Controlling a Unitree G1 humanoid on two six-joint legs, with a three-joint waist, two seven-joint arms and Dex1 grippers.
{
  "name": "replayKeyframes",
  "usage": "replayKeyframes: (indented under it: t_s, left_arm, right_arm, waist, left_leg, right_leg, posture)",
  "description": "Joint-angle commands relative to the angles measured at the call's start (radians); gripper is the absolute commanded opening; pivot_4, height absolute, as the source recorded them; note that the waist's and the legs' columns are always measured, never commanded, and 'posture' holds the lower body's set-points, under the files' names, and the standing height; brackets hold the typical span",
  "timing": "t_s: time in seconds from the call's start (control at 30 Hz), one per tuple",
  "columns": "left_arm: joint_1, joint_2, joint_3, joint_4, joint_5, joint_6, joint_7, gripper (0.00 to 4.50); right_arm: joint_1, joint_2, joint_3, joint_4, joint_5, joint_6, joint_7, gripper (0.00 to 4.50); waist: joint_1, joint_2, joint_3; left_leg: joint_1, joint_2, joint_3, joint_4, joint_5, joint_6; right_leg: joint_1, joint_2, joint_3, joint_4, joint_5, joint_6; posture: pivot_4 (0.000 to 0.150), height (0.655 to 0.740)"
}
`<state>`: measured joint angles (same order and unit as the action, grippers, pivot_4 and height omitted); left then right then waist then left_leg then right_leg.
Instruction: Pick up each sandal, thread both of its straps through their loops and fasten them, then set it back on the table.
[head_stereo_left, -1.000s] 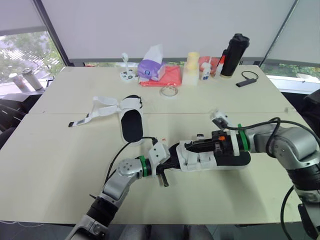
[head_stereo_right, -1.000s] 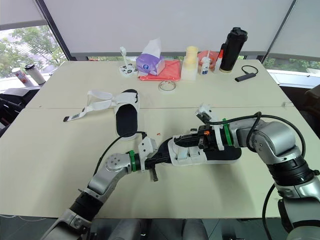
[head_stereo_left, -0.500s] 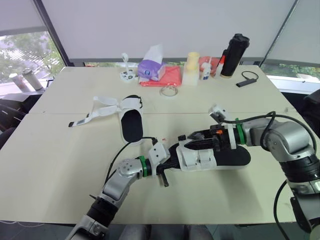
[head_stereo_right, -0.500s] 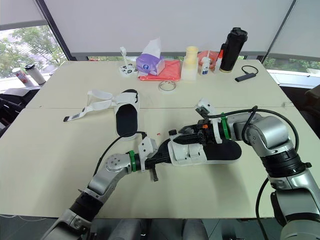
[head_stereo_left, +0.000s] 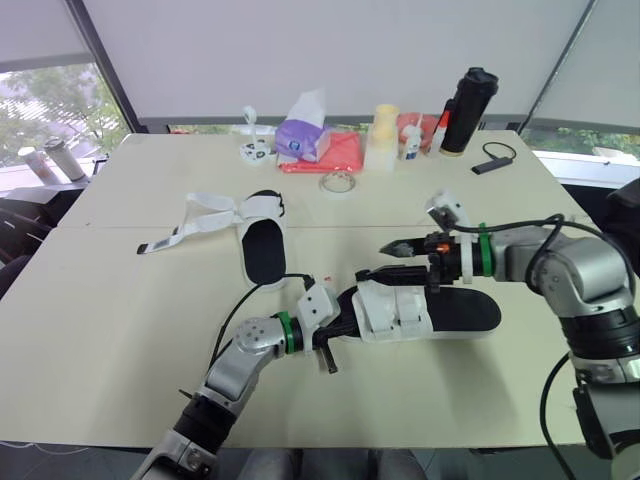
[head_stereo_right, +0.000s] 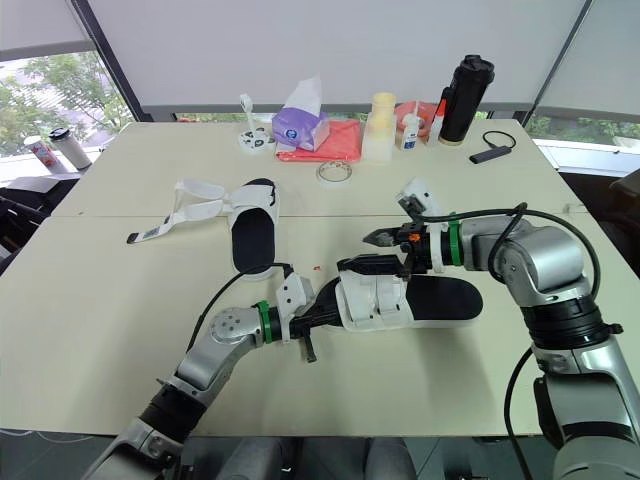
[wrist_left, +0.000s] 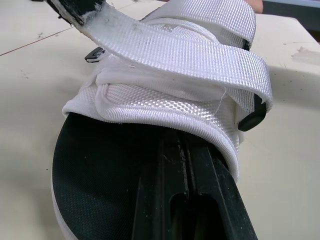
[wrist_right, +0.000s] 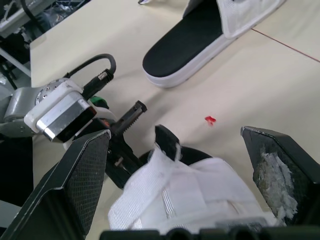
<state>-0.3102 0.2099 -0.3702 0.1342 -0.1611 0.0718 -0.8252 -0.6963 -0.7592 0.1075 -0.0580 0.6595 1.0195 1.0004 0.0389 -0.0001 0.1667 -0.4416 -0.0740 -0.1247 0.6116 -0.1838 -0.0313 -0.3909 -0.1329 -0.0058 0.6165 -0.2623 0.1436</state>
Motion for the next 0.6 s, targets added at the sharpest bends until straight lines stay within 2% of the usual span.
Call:
replayKeyframes:
  t_s: [0.03,0.43,0.47,0.53,0.6]
  left_arm:
    - [0.021,0.007,-0.013,0.065,0.039,0.029,0.012,0.0]
    - [0.029,0.005,-0.01,0.054,0.041,0.036,0.023,0.0]
    - [0.033,0.007,-0.009,0.05,0.042,0.037,0.025,0.0]
    - [0.039,0.018,-0.008,0.041,0.041,0.035,0.018,0.0]
    - [0.045,0.028,-0.008,0.031,0.037,0.036,0.006,0.0]
  right_arm:
    - [-0.021,0.028,0.009,-0.013,-0.005,0.005,-0.003,4.49]
    - [-0.023,0.08,0.052,-0.009,-0.023,0.03,0.012,4.49]
    - [-0.022,0.082,0.05,-0.013,-0.019,0.034,0.013,3.99]
    - [-0.019,0.083,0.045,-0.021,-0.01,0.045,0.015,3.31]
    - [-0.018,0.084,0.043,-0.026,-0.007,0.052,0.014,2.18]
  waist:
    - [0.001,0.0,0.0]
    - [0.0,0.0,0.0]
    - [0.0,0.0,0.0]
    - [-0.001,0.0,0.0]
    - [-0.002,0.0,0.0]
  left_leg:
    - [0.0,0.0,0.0,0.0,0.0,0.0]
    - [0.0,0.0,0.0,0.0,0.0,0.0]
    - [0.0,0.0,0.0,0.0,0.0,0.0]
    - [0.0,-0.001,0.0,0.0,0.0,0.0]
    - [0.0,0.0,0.0,0.0,0.0,0.0]
  right_leg:
    - [0.0,0.0,0.0,0.0,0.0,0.0]
    - [-0.001,0.0,0.0,0.0,0.0,0.0]
    - [-0.001,0.0,0.0,0.0,0.0,0.0]
    - [-0.001,0.0,0.0,0.0,0.0,0.0]
    - [-0.001,0.0,0.0,0.001,0.0,0.0]
  posture:
    - [0.15,0.74]
    - [0.15,0.74]
    - [0.15,0.74]
    - [0.15,0.74]
    - [0.15,0.74]
